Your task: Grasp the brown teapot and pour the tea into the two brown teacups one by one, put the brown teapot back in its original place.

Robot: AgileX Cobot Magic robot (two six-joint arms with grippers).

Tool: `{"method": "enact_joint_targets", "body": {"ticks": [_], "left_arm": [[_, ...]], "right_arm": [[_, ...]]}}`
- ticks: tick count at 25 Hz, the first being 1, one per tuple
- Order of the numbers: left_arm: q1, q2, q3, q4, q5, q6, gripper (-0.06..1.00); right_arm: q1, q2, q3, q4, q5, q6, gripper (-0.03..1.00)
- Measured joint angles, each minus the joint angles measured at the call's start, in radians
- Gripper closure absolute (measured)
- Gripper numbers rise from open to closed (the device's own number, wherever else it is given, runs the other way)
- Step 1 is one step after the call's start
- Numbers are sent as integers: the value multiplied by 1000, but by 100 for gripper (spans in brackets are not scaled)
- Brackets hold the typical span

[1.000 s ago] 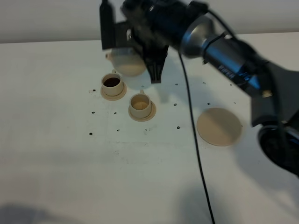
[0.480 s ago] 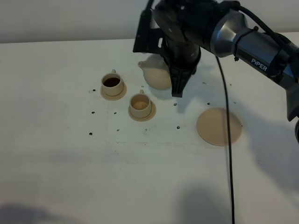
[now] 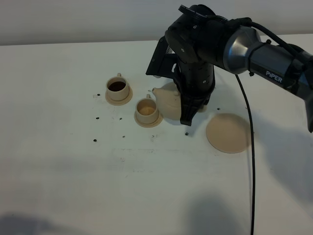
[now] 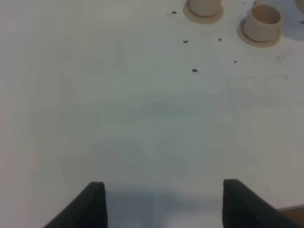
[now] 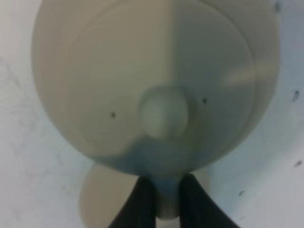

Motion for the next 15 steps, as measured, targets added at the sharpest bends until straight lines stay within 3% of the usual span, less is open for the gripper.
{"method": "enact_joint_targets", "body": {"ticks": [15], "left_arm": [[0, 0, 0, 0, 0, 0, 44]], "right_arm": [[0, -7, 35, 0, -1, 58, 87]]}}
